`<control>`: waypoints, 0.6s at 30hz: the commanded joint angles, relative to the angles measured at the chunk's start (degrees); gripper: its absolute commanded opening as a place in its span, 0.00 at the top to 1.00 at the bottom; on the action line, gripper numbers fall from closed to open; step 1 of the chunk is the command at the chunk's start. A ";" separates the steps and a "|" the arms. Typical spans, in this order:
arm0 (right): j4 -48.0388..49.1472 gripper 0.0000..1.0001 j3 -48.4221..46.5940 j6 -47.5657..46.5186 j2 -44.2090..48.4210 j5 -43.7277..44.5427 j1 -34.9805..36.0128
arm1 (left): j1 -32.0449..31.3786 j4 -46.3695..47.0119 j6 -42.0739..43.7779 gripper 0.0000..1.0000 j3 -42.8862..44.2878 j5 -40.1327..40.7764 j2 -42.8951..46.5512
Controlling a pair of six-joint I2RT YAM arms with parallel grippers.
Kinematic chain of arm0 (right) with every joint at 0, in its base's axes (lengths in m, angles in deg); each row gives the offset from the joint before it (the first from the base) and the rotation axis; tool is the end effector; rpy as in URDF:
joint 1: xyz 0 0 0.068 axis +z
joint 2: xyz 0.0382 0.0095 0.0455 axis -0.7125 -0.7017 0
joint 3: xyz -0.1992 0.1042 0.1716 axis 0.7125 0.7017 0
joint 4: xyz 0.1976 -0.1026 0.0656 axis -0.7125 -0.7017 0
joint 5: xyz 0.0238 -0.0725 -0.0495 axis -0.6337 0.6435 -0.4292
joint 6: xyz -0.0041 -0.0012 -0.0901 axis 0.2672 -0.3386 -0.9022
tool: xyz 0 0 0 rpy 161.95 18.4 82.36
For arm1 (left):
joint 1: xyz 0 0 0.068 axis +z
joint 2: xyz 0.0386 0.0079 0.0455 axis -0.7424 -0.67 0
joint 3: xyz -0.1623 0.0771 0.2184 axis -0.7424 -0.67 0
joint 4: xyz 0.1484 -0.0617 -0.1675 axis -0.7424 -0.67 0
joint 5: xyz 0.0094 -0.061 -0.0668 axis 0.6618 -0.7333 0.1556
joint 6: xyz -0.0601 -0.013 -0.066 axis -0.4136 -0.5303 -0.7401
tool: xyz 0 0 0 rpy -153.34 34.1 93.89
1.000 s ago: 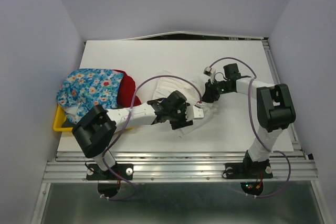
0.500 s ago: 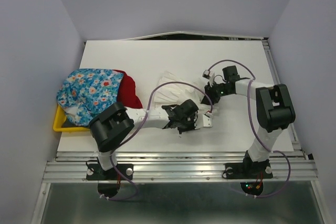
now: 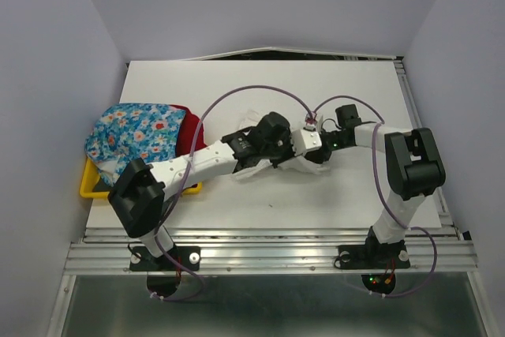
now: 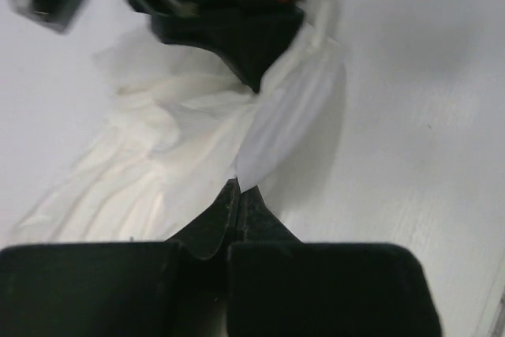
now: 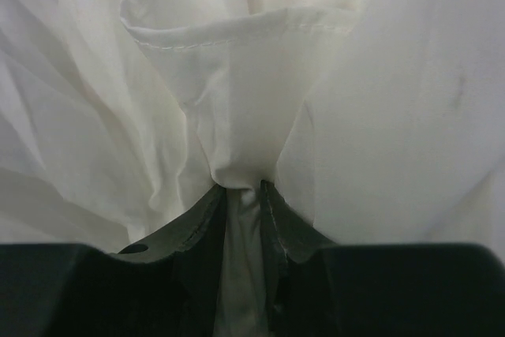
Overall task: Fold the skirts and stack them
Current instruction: Fold the skirt
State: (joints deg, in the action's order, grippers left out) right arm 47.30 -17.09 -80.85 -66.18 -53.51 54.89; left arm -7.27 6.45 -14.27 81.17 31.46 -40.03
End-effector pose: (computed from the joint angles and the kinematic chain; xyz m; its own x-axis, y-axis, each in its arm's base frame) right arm 0.3142 0.1156 0.1470 -0.5460 -0.4323 -0.7176 -0.8287 0.4041 0.3871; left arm 0.2060 -0.3208 0.2724 0.1541 0.6101 -0.7772 0.9328 0.1696 0.3181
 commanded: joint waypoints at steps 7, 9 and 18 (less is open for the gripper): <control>-2.75 0.71 4.49 -1.02 2.59 -1.31 0.13 | 8.53 8.50 -8.51 1.00 12.99 0.01 -11.24; -2.75 0.71 4.76 -0.67 2.69 -1.23 0.13 | 8.88 8.68 -8.87 1.00 14.50 -2.36 -13.72; -2.75 0.71 5.38 5.64 7.85 1.31 0.13 | 11.43 7.54 -15.89 0.89 15.47 -5.35 -22.95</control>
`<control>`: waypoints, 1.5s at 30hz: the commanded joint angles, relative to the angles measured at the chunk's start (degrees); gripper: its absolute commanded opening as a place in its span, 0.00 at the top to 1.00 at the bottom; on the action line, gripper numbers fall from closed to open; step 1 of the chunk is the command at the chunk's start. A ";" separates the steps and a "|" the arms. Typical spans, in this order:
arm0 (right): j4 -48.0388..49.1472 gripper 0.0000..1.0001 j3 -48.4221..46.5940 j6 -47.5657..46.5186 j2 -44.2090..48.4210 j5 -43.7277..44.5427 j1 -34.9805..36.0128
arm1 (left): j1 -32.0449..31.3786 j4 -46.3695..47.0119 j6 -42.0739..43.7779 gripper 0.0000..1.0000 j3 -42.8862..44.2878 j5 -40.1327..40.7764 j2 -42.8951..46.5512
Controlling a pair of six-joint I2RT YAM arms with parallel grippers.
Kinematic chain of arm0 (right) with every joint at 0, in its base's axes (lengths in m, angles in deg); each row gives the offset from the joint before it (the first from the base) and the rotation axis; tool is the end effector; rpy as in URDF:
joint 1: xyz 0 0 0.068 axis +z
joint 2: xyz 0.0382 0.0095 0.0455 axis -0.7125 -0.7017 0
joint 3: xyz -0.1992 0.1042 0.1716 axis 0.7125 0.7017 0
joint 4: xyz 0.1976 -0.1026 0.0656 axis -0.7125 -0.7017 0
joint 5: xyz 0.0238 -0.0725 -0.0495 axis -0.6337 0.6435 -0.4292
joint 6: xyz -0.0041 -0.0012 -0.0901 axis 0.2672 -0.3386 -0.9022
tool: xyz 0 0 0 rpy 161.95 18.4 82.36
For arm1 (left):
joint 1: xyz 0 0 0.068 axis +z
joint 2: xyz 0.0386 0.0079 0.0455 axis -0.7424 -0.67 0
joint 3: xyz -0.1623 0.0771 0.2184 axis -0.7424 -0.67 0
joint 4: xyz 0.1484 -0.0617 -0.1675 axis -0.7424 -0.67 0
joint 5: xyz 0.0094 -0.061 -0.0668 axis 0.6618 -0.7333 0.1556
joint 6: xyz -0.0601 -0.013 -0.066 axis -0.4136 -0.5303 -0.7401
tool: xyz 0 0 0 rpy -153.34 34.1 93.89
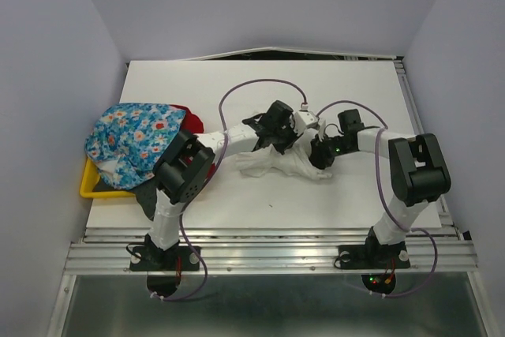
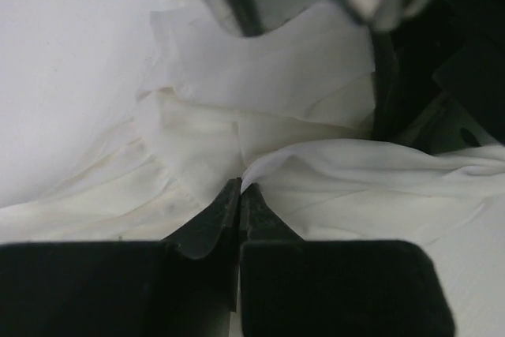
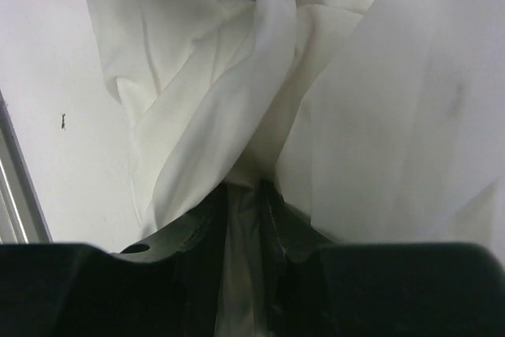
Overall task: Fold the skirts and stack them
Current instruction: Fold the skirt
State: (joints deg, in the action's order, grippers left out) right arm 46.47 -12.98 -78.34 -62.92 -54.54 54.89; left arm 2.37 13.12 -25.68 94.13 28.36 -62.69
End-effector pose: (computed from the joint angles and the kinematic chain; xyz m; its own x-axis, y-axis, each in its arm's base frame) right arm 0.2936 0.1131 0.1475 -0.6009 -0.4103 -0.6860 -0.7932 0.4121 0.4483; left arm 0.3174 -0.3496 0.2034 -0.1509 0.5702 -0.8076 0.9100 0.3992 0.1117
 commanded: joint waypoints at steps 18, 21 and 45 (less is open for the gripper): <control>-11.75 0.45 -18.59 10.00 -4.23 7.11 -11.47 | -1.28 -19.50 15.01 0.61 10.85 -1.21 -10.57; -16.48 0.44 -21.40 7.56 -9.43 3.16 -11.47 | -1.64 -21.71 19.06 0.56 13.31 -1.11 -11.80; -22.74 0.82 -6.64 13.69 0.92 -3.46 -9.72 | -0.32 -5.72 29.53 0.28 3.94 0.64 9.44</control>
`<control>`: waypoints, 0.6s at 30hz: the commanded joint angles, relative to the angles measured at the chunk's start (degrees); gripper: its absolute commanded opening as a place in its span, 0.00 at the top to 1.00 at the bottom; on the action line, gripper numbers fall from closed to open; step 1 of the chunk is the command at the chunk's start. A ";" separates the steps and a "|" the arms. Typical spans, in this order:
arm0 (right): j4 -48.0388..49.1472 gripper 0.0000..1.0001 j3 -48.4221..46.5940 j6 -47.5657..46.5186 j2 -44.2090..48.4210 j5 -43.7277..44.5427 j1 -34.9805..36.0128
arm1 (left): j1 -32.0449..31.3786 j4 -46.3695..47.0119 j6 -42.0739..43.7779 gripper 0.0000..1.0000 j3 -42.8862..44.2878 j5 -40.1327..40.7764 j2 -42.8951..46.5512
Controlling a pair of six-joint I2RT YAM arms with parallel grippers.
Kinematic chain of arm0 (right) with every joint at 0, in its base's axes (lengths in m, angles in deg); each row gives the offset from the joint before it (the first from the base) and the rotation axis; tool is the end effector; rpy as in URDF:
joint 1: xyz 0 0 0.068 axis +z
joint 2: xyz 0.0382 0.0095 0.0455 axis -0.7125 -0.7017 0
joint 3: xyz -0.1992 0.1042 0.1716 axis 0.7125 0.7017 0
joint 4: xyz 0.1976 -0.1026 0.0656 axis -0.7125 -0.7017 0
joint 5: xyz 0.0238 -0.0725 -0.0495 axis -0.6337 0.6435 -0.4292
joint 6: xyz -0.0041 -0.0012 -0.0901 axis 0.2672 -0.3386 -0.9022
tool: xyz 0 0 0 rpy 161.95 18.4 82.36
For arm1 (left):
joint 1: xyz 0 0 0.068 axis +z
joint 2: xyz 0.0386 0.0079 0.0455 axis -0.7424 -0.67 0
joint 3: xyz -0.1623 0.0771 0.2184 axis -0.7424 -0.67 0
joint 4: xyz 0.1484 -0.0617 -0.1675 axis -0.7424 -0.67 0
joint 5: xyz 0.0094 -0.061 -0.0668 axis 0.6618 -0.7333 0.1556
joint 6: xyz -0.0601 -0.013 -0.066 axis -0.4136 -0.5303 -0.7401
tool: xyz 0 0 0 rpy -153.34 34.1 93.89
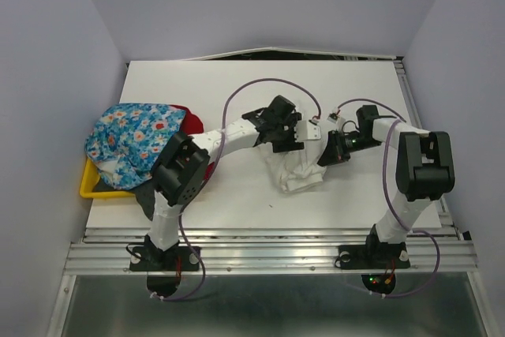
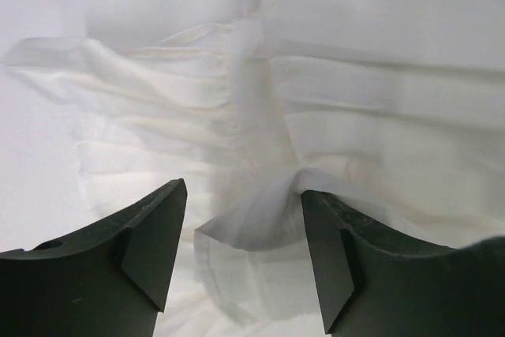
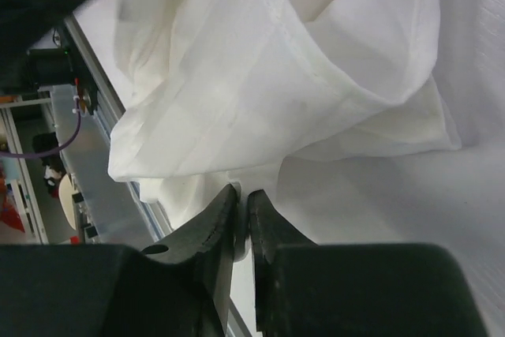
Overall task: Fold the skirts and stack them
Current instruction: Fold the skirt
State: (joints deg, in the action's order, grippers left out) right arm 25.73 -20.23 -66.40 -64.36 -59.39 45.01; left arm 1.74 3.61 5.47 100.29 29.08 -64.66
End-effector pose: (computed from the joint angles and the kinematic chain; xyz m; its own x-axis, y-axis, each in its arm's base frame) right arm 0.2947 0.0651 0.1629 -0.9153 -0.1606 -0.3693 -0.3960 0.5261 0.7526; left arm 0.3170 -0.3553 0.2036 0.3061 0.7386 -0.6006 0.8858 0.0103 0.4640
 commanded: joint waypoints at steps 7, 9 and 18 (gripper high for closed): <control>-7.01 0.54 1.23 1.06 6.76 1.85 0.16 | 0.32 4.15 -3.72 0.05 -10.14 2.12 25.03; -9.98 0.53 -0.86 -1.73 6.32 2.54 0.16 | 0.05 2.75 -4.43 0.05 -11.46 2.21 27.15; -10.10 0.57 -18.62 -1.68 1.41 3.43 -2.74 | -16.35 12.21 -6.28 0.02 -32.20 16.93 33.49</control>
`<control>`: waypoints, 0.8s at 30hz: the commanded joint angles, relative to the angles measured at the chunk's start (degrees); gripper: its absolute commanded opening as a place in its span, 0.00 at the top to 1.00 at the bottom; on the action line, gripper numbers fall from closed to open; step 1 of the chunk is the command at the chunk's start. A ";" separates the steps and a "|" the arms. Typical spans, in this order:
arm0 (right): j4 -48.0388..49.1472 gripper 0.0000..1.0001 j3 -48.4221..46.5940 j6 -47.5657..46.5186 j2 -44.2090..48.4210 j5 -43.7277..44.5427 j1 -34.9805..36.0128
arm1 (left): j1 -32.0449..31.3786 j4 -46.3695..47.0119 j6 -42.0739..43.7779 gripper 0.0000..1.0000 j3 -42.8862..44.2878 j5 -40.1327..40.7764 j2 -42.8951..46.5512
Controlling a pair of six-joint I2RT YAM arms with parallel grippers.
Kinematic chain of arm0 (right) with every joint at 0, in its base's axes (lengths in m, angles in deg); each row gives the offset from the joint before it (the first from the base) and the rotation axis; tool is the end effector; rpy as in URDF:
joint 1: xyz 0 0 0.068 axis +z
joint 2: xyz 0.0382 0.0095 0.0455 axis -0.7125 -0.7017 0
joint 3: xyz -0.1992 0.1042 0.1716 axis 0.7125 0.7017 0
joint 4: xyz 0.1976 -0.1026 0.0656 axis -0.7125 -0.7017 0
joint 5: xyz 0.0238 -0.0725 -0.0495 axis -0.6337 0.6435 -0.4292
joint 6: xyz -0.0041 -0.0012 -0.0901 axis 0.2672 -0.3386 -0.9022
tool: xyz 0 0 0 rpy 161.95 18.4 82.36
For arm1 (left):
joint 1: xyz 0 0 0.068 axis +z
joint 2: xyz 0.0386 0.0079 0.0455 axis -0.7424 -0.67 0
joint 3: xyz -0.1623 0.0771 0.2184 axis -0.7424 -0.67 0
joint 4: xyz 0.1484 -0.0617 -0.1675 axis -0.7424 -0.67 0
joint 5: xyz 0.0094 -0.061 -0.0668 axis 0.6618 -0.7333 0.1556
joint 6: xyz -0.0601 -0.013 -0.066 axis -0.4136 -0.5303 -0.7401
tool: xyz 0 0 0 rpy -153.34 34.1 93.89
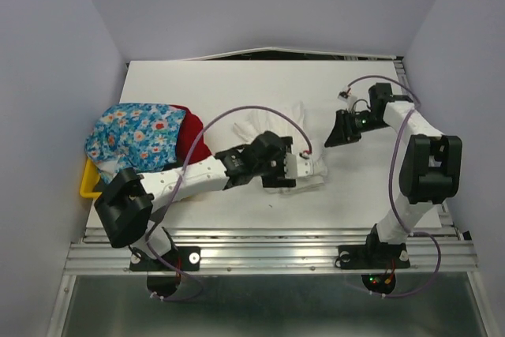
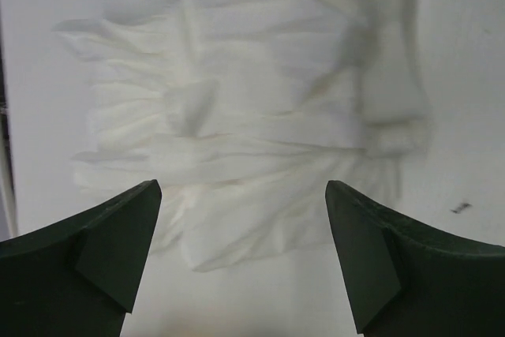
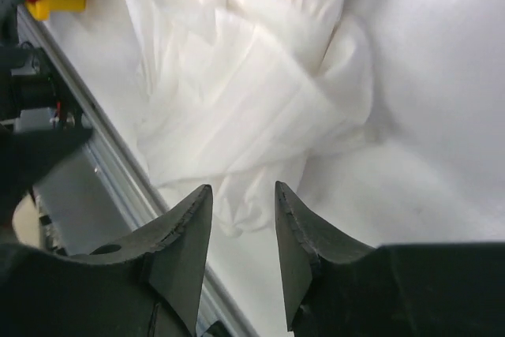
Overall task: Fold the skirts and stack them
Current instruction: Fold the skirt
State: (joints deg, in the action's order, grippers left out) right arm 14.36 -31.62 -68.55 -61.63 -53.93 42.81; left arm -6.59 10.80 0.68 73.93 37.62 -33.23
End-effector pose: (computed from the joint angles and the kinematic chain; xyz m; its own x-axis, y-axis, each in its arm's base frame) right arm 0.3092 0.0487 0.2116 -0.8904 -0.1726 -0.4212 -0.4324 0.6093 0.6646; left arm 0.2015 -0.2918 0.2787 0.3789 0.6576 -0.6512 0.8093 0.1058 0.5778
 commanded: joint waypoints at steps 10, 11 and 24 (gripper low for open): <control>10.94 0.62 -19.28 3.55 -12.75 -4.68 5.00 | -19.48 18.04 -3.16 0.01 -8.67 26.51 -9.61; 11.99 0.62 -19.90 3.64 -13.46 -4.24 6.57 | -19.74 18.91 -2.64 0.01 -8.50 27.06 -10.76; 19.73 0.67 -18.94 1.62 -21.28 -1.25 14.76 | -19.92 21.82 0.09 0.22 -6.03 28.64 -20.62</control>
State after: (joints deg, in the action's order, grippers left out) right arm 30.76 -49.81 -65.20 -80.95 -56.51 56.64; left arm -26.24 31.68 0.22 66.92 65.12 -52.42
